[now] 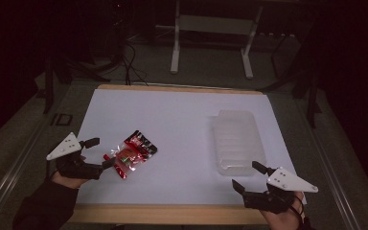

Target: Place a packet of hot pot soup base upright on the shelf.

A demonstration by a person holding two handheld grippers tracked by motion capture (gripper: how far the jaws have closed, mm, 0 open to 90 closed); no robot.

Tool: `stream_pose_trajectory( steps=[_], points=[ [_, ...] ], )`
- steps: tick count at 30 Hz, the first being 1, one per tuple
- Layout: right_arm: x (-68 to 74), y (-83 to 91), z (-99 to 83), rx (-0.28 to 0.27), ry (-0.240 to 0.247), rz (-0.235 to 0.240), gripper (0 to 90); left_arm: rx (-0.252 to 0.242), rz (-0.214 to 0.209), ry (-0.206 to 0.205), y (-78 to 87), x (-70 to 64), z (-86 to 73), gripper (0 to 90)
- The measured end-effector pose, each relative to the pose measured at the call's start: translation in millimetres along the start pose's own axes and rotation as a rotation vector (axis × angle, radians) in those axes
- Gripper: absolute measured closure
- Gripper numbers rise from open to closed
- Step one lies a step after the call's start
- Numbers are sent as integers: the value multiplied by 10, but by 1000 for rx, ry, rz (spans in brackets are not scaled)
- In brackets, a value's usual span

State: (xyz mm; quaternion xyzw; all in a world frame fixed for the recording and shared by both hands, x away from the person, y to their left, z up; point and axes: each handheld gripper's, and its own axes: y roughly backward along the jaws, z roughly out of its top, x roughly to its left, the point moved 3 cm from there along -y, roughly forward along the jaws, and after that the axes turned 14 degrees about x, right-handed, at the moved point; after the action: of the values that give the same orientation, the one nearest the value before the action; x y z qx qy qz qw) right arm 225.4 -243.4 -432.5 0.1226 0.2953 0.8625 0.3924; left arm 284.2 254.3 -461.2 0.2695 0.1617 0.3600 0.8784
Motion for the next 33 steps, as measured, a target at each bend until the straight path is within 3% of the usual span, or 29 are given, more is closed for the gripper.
stream_pose_trajectory(
  steps=[6,9,18,26,33],
  points=[
    [5,-5,1,-13,1,4,128,16,-18,2,-94,95,44,53],
    [11,10,5,-30,6,11,129,40,-17,-6,-219,200,99,69],
    [40,-5,4,-34,23,13,130,87,-18,-46,-478,401,207,182],
    [53,-23,-2,-33,35,26,134,165,-23,-66,-748,552,284,223],
    [55,-38,-10,-28,37,39,135,241,-22,-93,-994,600,327,253]
  ],
)
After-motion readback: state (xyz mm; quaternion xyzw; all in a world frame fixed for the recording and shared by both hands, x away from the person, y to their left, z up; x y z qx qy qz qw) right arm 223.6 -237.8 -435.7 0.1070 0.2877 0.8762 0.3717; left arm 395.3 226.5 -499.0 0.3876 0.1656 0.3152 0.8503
